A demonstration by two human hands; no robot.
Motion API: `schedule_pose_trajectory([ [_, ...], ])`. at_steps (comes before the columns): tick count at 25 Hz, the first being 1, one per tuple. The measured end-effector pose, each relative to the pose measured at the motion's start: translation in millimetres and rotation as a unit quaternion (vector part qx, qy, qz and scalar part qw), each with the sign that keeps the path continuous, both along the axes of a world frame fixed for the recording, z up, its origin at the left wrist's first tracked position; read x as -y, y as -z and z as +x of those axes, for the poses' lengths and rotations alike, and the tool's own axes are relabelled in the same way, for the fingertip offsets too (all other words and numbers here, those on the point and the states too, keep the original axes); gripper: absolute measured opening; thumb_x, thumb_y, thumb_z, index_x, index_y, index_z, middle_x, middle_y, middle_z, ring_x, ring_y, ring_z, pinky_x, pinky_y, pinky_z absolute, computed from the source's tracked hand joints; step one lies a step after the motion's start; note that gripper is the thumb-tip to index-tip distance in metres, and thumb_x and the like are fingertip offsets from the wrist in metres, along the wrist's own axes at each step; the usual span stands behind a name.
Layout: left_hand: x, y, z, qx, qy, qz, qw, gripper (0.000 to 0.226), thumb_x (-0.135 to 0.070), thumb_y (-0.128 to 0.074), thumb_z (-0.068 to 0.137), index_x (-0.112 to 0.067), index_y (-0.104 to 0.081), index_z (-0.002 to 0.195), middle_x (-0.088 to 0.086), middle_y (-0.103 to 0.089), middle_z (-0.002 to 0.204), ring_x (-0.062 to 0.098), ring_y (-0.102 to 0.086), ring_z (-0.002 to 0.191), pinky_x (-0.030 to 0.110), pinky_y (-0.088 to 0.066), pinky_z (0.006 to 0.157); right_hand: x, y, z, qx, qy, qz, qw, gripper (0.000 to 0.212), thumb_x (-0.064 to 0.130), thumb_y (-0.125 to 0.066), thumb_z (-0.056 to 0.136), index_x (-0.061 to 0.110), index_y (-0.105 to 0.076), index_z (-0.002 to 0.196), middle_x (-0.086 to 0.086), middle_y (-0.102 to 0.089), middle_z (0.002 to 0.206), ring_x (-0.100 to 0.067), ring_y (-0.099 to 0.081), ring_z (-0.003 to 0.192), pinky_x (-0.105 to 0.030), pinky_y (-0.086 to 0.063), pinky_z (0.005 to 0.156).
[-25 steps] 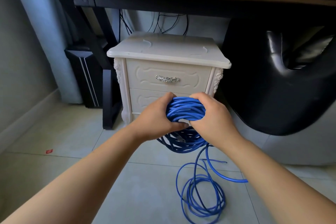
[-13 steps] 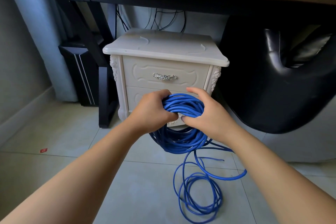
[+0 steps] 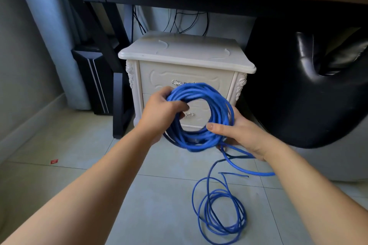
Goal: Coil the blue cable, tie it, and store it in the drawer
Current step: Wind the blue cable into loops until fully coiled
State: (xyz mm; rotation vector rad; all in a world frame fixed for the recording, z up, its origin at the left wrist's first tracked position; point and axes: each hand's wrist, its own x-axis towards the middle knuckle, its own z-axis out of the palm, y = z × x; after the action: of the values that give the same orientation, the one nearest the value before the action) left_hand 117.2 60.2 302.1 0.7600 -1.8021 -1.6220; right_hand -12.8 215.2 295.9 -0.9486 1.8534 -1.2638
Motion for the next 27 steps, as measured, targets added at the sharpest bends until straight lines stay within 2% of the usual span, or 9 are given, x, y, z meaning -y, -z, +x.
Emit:
schedule_pose_trajectory([
  [3, 4, -3, -1, -0.035, 0.008, 0.066, 0.997, 0.016, 0.002, -0.065, 0.079, -0.008, -0.060, 0.089, 0.002, -0.056, 0.061, 0.018, -0.056, 0.056, 0.028, -0.046, 0.054, 10, 14, 8, 0.086, 0.074, -0.089, 0.990, 0.064, 0.029, -0.086, 0.068, 0.028, -0.054, 0.123, 0.000, -0.073, 0.102, -0.020, -0.069, 0.103, -0.048, -0.049, 0.100],
  [6, -14, -3, -2, -0.042, 0.035, 0.130, 0.990, 0.015, 0.002, -0.063, 0.083, -0.010, -0.058, 0.089, 0.005, -0.055, 0.065, 0.017, -0.056, 0.054, 0.029, -0.047, 0.055, 17, 13, 14, 0.226, 0.158, -0.170, 0.946, 0.032, 0.002, -0.070, 0.082, 0.008, -0.060, 0.111, -0.019, -0.070, 0.088, -0.027, -0.073, 0.082, -0.048, -0.060, 0.071],
  [8, -23, -3, -4, -0.043, 0.065, 0.146, 0.986, 0.013, -0.014, -0.069, 0.086, -0.010, -0.060, 0.095, 0.005, -0.061, 0.075, 0.015, -0.062, 0.063, 0.029, -0.054, 0.064, 17, 13, 13, 0.252, 0.223, -0.158, 0.928, 0.012, -0.001, -0.063, 0.085, 0.007, -0.063, 0.094, -0.012, -0.061, 0.066, -0.019, -0.065, 0.054, -0.038, -0.057, 0.057],
  [12, -8, 2, -2, -0.044, 0.182, 0.278, 0.942, 0.075, -0.070, -0.049, 0.082, -0.004, -0.064, 0.113, 0.015, -0.067, 0.099, 0.025, -0.066, 0.091, 0.039, -0.054, 0.084, 15, 9, 11, 0.311, 0.269, -0.174, 0.895, 0.007, 0.005, -0.060, 0.087, 0.012, -0.062, 0.086, -0.002, -0.053, 0.066, -0.017, -0.057, 0.054, -0.031, -0.053, 0.057],
  [15, -22, 24, -5, 0.138, 0.171, 0.284, 0.933, 0.043, -0.031, -0.035, 0.101, 0.001, -0.064, 0.102, 0.015, -0.069, 0.080, 0.028, -0.069, 0.079, 0.038, -0.059, 0.078, 10, 2, 8, 0.329, 0.253, -0.187, 0.890, 0.009, 0.008, -0.058, 0.089, 0.011, -0.063, 0.096, -0.007, -0.061, 0.077, -0.025, -0.065, 0.062, -0.036, -0.058, 0.060],
  [17, -48, 35, -10, 0.186, 0.240, 0.291, 0.907, 0.035, -0.011, -0.031, 0.098, 0.001, -0.063, 0.107, 0.016, -0.070, 0.092, 0.028, -0.070, 0.090, 0.038, -0.057, 0.084, 9, 0, 9, 0.346, 0.237, -0.188, 0.888, 0.015, 0.008, -0.058, 0.088, 0.009, -0.063, 0.102, -0.009, -0.064, 0.078, -0.029, -0.068, 0.064, -0.039, -0.060, 0.059],
  [19, -60, 43, -20, 0.092, 0.251, 0.365, 0.892, 0.027, -0.006, -0.037, 0.095, -0.004, -0.059, 0.112, 0.014, -0.066, 0.098, 0.028, -0.070, 0.097, 0.039, -0.058, 0.088, 9, 0, 12, 0.356, 0.220, -0.188, 0.888, 0.006, 0.008, -0.057, 0.089, 0.010, -0.062, 0.092, -0.007, -0.062, 0.070, -0.028, -0.067, 0.061, -0.041, -0.059, 0.057],
  [22, -61, 40, -27, -0.028, 0.165, 0.455, 0.875, 0.013, -0.005, -0.047, 0.095, -0.005, -0.060, 0.098, 0.005, -0.060, 0.071, 0.019, -0.069, 0.075, 0.036, -0.058, 0.088, 9, 1, 9, 0.348, 0.210, -0.207, 0.890, 0.008, 0.007, -0.056, 0.090, 0.013, -0.060, 0.087, -0.002, -0.052, 0.069, -0.024, -0.060, 0.064, -0.040, -0.058, 0.058],
  [27, -55, 36, -22, -0.088, 0.053, 0.472, 0.875, 0.039, 0.019, -0.032, 0.089, -0.009, -0.059, 0.085, 0.005, -0.075, 0.080, 0.015, -0.069, 0.085, 0.029, -0.053, 0.085, 3, 4, -7, 0.287, 0.360, -0.253, 0.851, 0.014, 0.004, -0.063, 0.086, 0.014, -0.061, 0.095, -0.008, -0.061, 0.086, -0.028, -0.063, 0.080, -0.045, -0.056, 0.079],
])
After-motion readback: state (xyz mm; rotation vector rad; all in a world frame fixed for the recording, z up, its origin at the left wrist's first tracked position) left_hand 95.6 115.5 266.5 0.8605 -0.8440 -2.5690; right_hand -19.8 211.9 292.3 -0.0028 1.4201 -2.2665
